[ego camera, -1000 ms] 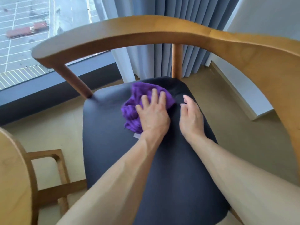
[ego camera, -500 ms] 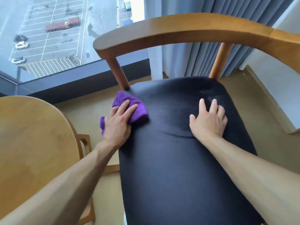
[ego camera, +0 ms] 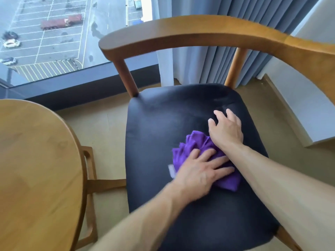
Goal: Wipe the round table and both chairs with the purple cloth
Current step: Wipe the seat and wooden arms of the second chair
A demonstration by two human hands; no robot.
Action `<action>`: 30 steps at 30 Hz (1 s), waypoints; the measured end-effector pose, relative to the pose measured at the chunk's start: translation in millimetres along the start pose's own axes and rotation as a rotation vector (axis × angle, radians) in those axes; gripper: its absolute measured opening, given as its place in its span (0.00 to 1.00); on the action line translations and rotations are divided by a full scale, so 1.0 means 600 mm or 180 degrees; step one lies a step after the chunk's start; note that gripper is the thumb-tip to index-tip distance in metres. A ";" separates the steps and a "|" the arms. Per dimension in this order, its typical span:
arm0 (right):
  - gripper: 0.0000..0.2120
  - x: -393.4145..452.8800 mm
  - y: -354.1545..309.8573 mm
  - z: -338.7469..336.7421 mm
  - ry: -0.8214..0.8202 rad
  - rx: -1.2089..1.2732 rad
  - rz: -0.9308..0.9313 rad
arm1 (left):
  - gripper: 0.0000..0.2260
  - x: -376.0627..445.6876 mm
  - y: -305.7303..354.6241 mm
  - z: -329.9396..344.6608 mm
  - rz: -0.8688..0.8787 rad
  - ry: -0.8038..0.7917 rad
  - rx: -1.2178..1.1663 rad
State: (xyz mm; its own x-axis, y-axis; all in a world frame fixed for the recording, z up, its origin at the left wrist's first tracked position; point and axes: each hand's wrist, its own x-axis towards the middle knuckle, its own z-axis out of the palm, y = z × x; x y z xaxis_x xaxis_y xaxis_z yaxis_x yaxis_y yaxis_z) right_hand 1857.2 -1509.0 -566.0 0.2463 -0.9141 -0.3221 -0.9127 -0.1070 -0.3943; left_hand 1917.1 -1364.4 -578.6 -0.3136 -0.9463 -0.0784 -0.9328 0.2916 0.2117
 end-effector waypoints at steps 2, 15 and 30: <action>0.23 -0.020 0.007 0.015 0.0125 -0.0153 -0.0210 | 0.25 -0.054 -0.077 -0.005 0.0107 0.0099 0.0289; 0.25 -0.106 0.023 0.057 -0.0033 -0.0381 -0.0713 | 0.23 -0.063 -0.042 -0.027 -0.3010 0.1017 -0.0390; 0.31 -0.107 0.036 0.032 -0.0159 -0.0390 -0.0708 | 0.28 -0.154 -0.251 -0.045 -0.2349 0.0772 0.0052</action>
State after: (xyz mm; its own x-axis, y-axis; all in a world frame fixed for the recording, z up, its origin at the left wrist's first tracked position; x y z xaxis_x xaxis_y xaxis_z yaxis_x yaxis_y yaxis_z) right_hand 1828.1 -1445.2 -570.5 0.4584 -0.8427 -0.2823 -0.8662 -0.3526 -0.3540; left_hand 2091.6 -1324.5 -576.9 0.4357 -0.8998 0.0222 -0.8881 -0.4258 0.1729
